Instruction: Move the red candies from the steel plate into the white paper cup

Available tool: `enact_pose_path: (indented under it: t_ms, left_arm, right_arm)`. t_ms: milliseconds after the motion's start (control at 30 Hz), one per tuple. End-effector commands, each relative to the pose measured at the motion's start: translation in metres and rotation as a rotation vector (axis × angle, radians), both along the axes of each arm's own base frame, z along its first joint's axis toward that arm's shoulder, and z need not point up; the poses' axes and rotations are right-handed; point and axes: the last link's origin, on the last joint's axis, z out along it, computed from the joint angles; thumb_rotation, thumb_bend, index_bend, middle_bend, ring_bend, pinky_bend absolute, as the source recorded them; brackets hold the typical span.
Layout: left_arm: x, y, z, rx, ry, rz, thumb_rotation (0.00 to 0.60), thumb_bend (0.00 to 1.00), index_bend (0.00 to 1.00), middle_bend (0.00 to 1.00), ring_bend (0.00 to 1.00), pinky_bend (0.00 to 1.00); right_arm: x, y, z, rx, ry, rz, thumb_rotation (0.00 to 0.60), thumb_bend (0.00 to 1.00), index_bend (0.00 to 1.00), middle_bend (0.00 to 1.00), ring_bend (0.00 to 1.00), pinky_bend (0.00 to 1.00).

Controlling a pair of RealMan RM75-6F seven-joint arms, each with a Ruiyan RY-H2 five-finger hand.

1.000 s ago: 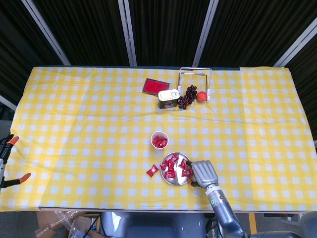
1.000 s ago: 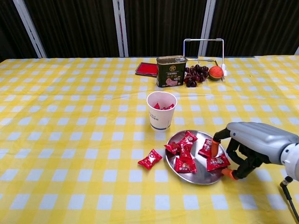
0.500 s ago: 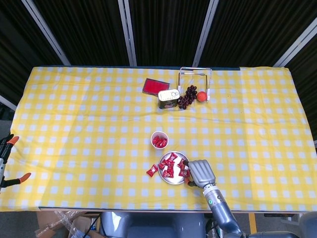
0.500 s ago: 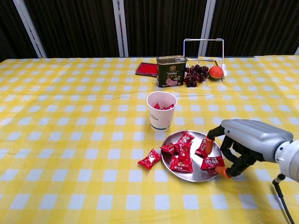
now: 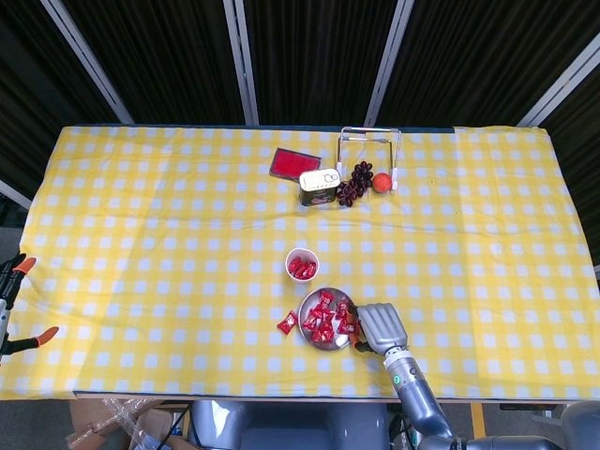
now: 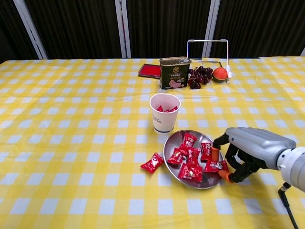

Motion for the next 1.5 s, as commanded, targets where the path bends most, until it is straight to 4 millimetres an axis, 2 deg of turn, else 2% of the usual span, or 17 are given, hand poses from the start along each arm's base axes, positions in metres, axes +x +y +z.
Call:
enact_pose_path:
  t_ms: [33,567,767,1033,1233,1500]
  left_arm:
    - [0.0,0.0,0.0,0.0,0.0,0.0,0.6,0.03,0.0,0.0,0.0,0.0]
    - [0.0,0.0,0.0,-0.001,-0.003,-0.003,0.6,0.03,0.0,0.0,0.0,0.0]
    - [0.0,0.0,0.0,-0.001,-0.005,-0.003,0.6,0.03,0.0,0.0,0.0,0.0]
    - [0.0,0.001,0.0,-0.007,-0.01,0.002,0.6,0.03,0.0,0.0,0.0,0.0]
    - [-0.001,0.002,0.0,-0.015,-0.011,0.009,0.6,0.03,0.0,0.0,0.0,0.0]
    - [-0.002,0.003,0.001,-0.02,-0.004,0.006,0.6,0.03,0.0,0.0,0.0,0.0]
  right_arm:
    - [0.001,0.0,0.0,0.0,-0.005,-0.001,0.6,0.49,0.56,0.82,0.96,1.0]
    - [0.012,-0.002,0.013,-0.034,-0.043,0.032,0.6,0.51,0.57,0.82,0.96,1.0]
    - [0.035,-0.022,0.037,-0.099,-0.093,0.055,0.6,0.51,0.57,0.82,0.96,1.0]
    - [0.065,-0.038,0.05,-0.13,-0.136,0.101,0.6,0.51,0.57,0.82,0.96,1.0]
    - [0.084,-0.049,0.047,-0.127,-0.144,0.127,0.6,0.51,0.57,0.82,0.96,1.0]
    - [0.103,-0.078,0.027,-0.122,-0.127,0.134,0.6,0.51,0.57,0.82,0.96,1.0]
